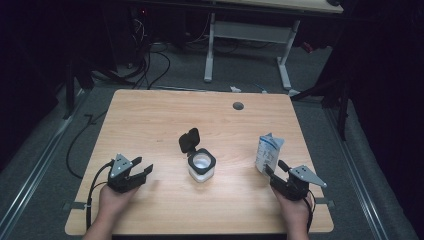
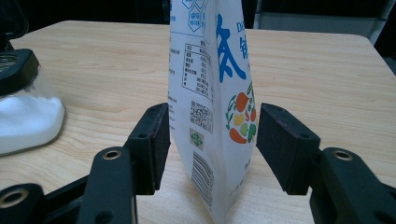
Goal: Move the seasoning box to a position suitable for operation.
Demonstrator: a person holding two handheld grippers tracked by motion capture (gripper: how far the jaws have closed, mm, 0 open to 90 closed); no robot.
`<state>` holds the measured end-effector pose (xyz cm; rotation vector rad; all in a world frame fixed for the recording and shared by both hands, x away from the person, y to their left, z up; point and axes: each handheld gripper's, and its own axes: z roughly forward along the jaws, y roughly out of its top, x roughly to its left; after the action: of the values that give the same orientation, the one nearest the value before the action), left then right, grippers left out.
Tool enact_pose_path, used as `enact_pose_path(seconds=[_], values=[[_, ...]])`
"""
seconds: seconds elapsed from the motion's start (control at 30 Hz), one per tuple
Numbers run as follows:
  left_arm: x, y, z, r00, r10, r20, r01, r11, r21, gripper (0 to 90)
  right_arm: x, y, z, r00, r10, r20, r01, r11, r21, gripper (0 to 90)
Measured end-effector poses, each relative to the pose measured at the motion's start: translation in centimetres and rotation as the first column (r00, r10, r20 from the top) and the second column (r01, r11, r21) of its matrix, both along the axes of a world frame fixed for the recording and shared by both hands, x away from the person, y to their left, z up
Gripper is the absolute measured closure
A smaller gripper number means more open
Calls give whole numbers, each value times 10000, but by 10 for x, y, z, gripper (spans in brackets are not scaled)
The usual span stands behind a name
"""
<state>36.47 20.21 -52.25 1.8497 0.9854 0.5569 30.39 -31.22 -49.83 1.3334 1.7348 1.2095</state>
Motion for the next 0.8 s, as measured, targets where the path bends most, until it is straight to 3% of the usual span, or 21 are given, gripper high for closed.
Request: enact_pose_path(seconds=[0.37,0.8], values=[[10,-8,1,9998,161,-84,-164,9993,-334,444,-17,2,2,10000,-25,-94,24,9999,-114,448],[16,-17,-2,9998,104,-144,-108,9994,-315,455,-29,12,3,9997,183,-142,-187,9994,-298,477]])
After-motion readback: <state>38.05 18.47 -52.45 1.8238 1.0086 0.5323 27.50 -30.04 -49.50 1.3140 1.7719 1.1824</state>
